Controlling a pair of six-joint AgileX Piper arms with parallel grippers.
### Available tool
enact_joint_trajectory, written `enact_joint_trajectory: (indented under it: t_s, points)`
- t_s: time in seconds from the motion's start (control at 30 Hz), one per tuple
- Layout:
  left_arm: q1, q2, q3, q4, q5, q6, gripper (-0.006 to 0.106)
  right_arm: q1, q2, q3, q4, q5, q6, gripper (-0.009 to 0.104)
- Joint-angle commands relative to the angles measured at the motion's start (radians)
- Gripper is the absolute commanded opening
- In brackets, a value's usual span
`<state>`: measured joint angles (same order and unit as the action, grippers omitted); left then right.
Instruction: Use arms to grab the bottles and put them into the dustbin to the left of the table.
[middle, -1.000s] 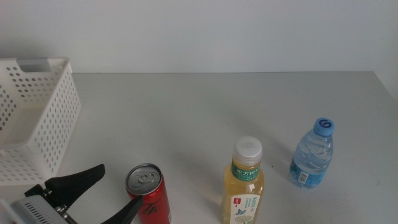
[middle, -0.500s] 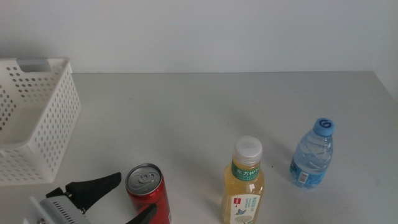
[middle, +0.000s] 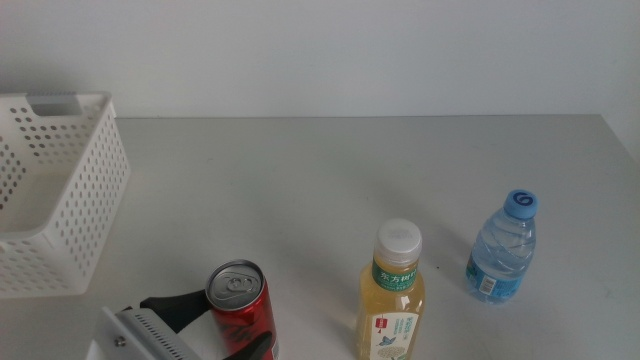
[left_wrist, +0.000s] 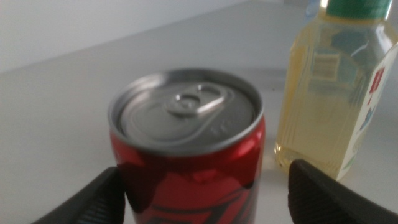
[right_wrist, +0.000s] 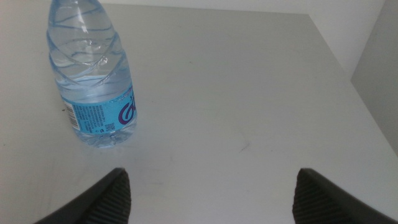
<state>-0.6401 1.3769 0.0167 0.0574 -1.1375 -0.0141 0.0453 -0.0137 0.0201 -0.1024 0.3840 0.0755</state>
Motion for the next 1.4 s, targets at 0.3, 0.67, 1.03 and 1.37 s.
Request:
enact_joint_trajectory:
  t_s: [0.3,0.67,1.03,1.37]
  points:
    - [-0.008,0.148,0.001,-0.045,-0.178,-0.057,0.087,-0.005,-0.022,-0.001,-0.012,-0.063,-0.013,0.067]
    - [-0.006,0.194,-0.075,-0.067,-0.177,-0.055,0.087,-0.005,-0.022,-0.001,-0.012,-0.063,-0.013,0.067]
    - [-0.006,0.270,-0.150,-0.067,-0.177,-0.068,0.086,-0.005,-0.022,-0.001,-0.012,-0.063,-0.013,0.067]
    - [-0.006,0.301,-0.161,-0.078,-0.177,-0.109,0.053,-0.005,-0.022,-0.001,-0.012,-0.063,-0.013,0.067]
